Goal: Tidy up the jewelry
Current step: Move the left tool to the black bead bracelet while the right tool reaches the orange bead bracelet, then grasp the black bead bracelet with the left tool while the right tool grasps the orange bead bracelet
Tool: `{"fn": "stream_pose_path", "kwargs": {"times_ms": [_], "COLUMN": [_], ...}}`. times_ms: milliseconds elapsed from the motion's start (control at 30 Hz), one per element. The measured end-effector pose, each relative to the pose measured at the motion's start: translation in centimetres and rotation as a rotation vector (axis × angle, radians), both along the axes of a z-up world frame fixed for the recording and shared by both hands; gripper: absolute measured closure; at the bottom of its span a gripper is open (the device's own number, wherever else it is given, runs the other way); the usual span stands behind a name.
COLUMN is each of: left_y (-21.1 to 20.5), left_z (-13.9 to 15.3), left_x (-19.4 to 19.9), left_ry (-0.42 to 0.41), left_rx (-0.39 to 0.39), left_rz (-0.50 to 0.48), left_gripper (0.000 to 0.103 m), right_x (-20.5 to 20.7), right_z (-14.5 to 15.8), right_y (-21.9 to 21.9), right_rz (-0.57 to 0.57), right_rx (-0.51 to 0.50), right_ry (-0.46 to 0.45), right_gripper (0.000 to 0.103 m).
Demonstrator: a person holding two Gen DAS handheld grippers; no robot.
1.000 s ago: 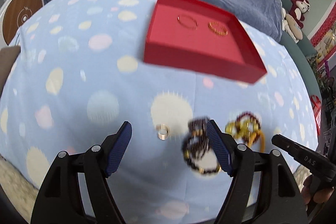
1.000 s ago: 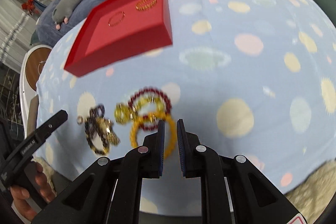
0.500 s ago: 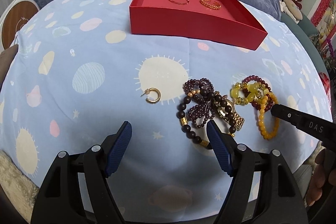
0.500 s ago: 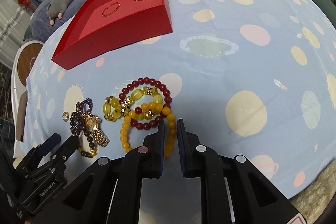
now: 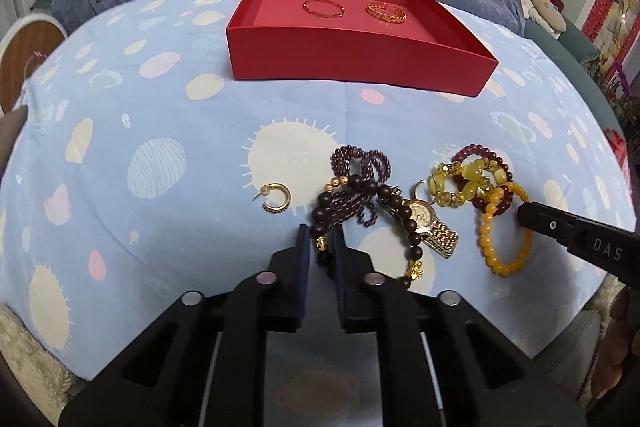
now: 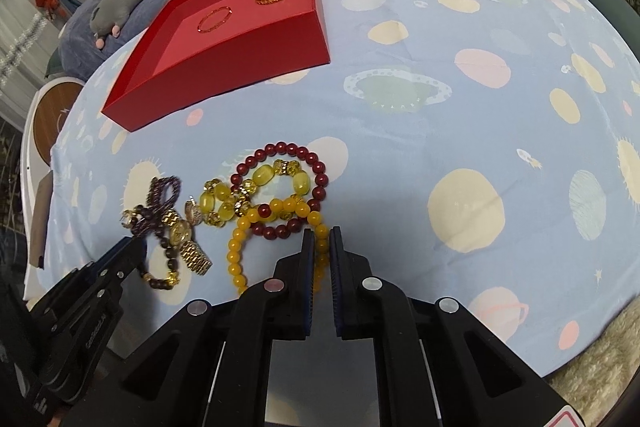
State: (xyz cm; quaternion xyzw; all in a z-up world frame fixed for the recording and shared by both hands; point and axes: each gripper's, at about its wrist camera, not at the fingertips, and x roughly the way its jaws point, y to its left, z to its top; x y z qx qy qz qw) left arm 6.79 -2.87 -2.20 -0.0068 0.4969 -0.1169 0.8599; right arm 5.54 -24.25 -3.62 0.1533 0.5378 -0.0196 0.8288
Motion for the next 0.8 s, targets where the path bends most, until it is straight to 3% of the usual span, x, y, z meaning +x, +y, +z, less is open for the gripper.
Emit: {"fn": "stream_pose_path", "kwargs": {"times_ms": [267,800], "left_y": [1.2,0.1], "left_z": [1.8,9.2], "left_x": [-0.6,0.7], "left_ry": [0.021,-0.053], "left_rx": [-0.098,-0.202], "left_rz": [0.034,-0.018], "left_gripper": [0.096,0.096], "right_x": [-0.8,0.8], "right_z": [2.8,8.6], "right_y": [-0.2,0.3], "right_rz": [-0.011,0.029], "right_rx": [0.048,0.106], "right_ry": [-0.055,-0.179], "right_gripper": [0.095,0.095]}}
